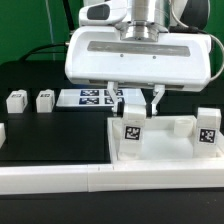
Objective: Assemble square table
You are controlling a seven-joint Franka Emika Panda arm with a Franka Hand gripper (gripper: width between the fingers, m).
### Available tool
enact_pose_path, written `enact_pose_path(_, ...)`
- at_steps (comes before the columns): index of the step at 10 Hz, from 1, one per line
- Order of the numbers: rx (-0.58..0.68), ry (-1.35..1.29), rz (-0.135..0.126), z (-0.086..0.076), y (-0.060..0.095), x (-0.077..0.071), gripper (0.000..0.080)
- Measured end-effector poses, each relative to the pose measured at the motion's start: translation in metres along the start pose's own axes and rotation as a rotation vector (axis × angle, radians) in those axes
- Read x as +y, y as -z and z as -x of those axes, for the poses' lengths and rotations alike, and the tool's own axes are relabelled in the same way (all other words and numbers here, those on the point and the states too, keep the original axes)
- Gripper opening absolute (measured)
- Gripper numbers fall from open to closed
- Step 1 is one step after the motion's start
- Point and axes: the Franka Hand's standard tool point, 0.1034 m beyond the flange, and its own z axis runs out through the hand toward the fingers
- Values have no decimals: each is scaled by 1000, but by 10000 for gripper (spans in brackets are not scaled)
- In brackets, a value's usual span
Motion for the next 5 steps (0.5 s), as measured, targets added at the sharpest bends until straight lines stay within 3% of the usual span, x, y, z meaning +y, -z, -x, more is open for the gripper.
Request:
enact_pose_path(2,-1,9,0,0,0,0,291)
enact_pose_path(3,-1,11,0,0,0,0,484)
enact_pose_path(4,-1,14,0,0,0,0,484)
enact_pose_path(5,-1,16,0,0,0,0,617)
